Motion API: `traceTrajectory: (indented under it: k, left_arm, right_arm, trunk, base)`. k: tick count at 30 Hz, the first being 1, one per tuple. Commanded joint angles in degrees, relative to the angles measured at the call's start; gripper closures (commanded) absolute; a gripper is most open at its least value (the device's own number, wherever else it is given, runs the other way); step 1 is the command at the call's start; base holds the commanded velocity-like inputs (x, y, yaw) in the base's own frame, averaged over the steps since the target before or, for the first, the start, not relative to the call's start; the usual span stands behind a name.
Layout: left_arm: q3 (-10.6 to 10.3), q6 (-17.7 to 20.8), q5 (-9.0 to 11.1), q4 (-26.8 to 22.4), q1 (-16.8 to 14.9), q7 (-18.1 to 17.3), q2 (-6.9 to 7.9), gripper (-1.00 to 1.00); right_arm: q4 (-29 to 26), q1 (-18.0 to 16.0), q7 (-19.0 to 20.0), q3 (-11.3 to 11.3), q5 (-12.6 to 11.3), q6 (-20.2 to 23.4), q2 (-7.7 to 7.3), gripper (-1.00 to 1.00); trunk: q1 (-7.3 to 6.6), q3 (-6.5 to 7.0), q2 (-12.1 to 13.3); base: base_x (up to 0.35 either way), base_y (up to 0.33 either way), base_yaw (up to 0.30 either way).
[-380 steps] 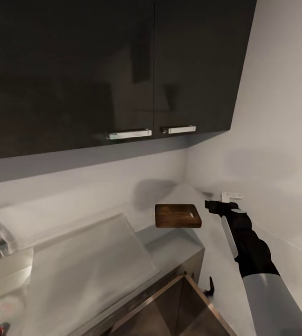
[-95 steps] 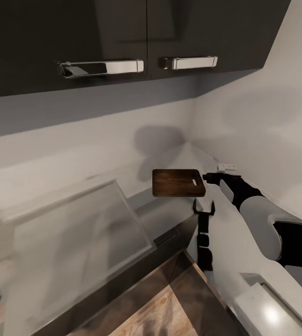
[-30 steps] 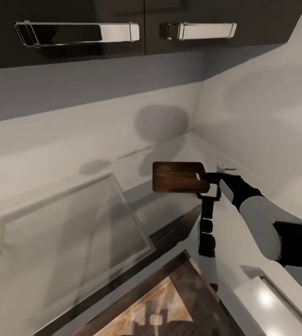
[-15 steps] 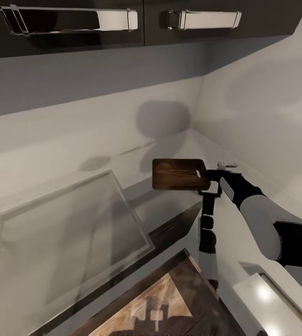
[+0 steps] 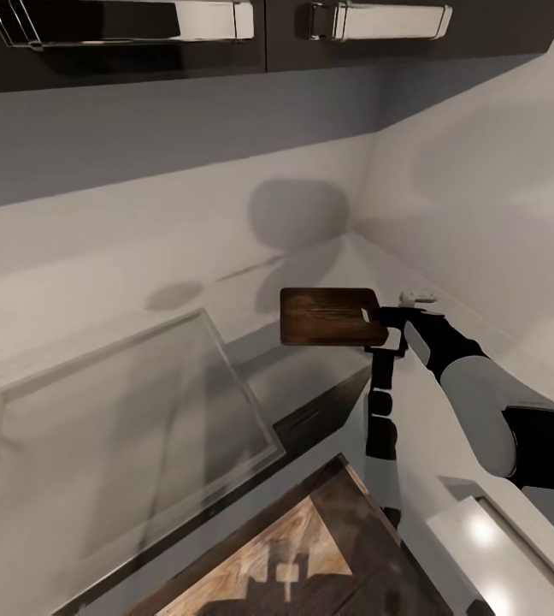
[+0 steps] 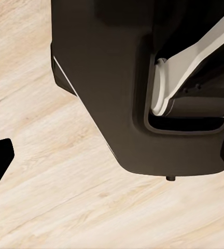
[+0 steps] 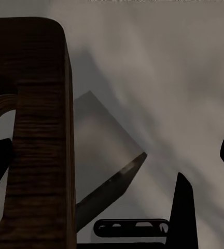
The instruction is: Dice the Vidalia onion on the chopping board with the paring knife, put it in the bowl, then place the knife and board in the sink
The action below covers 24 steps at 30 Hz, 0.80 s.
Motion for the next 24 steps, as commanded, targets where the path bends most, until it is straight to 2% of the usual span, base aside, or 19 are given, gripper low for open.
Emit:
traceTrajectory:
  k: [1,24]
  left_arm:
    - [-0.07,-0.04,0.07,-0.10,0.03,-0.02,0.01,-1.00]
    - [-0.07,-0.02,0.07,-0.11,0.03,-0.02,-0.02,-1.00]
  right_arm:
    - [3.56,0.01,-0.08,-0.21,0.25,0.32,0.02,-1.00]
    - [3.56,0.01,-0.11,-0.14,0.23,0.32,0.07,-1.00]
  trunk:
    - [0.05,-0.09,-0.06]
    - [0.05,1.70,-0.06]
  base:
    - [0.000,0.000,0.000]
    - [0.000,0.000,0.000]
